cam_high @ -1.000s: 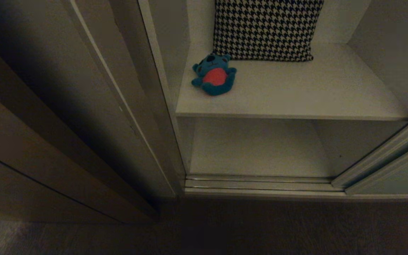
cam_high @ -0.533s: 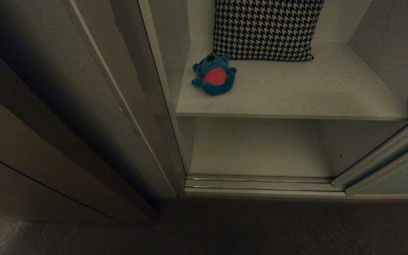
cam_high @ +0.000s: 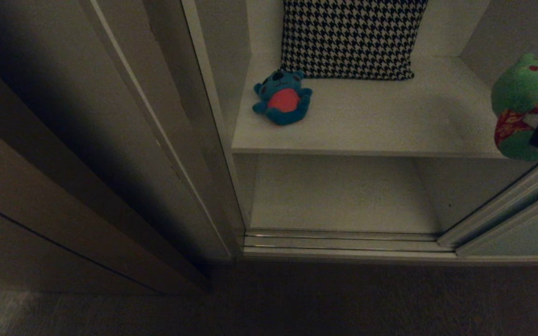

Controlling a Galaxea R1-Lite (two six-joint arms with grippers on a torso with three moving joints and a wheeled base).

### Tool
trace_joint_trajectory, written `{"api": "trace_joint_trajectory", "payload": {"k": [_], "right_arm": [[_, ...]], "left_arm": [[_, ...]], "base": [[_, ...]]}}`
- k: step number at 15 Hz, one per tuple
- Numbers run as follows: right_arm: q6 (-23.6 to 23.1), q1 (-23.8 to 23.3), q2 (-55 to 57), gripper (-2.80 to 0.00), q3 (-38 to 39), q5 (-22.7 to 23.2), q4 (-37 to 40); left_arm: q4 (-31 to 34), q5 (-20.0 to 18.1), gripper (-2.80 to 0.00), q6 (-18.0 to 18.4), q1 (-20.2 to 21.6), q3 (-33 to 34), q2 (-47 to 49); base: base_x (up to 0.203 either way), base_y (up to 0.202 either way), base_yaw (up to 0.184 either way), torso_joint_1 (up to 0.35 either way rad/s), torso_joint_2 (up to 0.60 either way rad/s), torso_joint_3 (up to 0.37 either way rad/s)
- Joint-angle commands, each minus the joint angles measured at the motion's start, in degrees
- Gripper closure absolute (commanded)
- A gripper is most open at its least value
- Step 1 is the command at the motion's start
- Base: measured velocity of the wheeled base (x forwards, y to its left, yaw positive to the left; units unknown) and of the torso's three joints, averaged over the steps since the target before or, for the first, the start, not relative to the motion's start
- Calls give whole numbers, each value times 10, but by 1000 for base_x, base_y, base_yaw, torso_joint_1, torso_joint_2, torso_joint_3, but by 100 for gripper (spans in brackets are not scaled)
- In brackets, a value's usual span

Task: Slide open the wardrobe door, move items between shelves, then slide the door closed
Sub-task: Place the green doll on the higher shelf

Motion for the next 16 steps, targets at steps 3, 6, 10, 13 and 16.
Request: {"api": "trace_joint_trajectory", "payload": {"k": [3, 6, 10, 13, 16], "right_arm": [[11, 0, 156, 0, -96, 3, -37], [11, 1, 197, 0, -154, 3, -48], [10, 2, 219, 0, -204, 5, -48], [9, 1, 253, 0, -233, 5, -57], [9, 2, 273, 0, -241, 5, -68]], "left_arm": [[0, 0, 0, 0, 0, 0, 1], [0, 0, 0, 0, 0, 0, 1], [0, 0, 0, 0, 0, 0, 1], [0, 0, 0, 0, -1, 0, 1], [0, 0, 0, 0, 0, 0, 1]], "base": [[0, 0, 0, 0, 0, 0], [0, 0, 0, 0, 0, 0], [0, 0, 0, 0, 0, 0], [0, 0, 0, 0, 0, 0], [0, 0, 0, 0, 0, 0]]}}
